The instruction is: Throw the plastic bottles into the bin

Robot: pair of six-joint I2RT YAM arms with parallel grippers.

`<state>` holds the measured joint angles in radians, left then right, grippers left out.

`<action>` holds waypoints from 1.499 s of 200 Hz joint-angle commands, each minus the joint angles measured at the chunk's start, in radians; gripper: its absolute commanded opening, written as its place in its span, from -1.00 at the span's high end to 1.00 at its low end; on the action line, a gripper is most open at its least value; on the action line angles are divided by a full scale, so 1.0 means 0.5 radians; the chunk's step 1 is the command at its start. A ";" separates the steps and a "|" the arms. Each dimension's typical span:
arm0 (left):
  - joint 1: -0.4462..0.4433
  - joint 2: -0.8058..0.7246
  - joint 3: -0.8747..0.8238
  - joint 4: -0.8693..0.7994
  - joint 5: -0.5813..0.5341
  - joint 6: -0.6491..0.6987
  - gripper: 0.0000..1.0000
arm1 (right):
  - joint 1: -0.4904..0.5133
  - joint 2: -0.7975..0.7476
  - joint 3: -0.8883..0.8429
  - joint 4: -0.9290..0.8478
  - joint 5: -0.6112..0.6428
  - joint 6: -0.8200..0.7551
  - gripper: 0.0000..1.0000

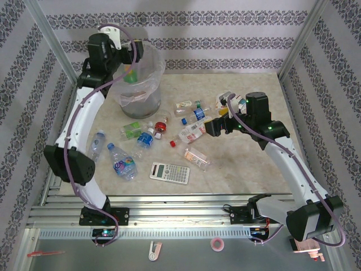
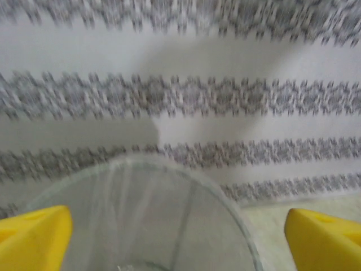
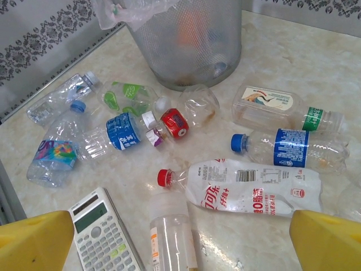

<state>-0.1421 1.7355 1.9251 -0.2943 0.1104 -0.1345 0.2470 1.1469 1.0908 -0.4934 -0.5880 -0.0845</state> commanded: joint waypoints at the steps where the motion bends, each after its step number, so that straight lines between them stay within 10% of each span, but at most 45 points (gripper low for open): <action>1: -0.001 -0.090 0.258 -0.178 0.119 -0.150 -1.00 | 0.021 -0.029 0.001 -0.024 -0.031 -0.040 -0.95; 300: -0.083 -0.761 0.052 -0.648 0.566 -0.234 -1.00 | 0.476 0.592 -0.005 -0.614 0.207 -0.539 -0.95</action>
<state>-0.1646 1.3899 1.9804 -0.5453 0.3668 -0.2695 0.4599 1.4120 1.0683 -0.7712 -0.5270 -0.3229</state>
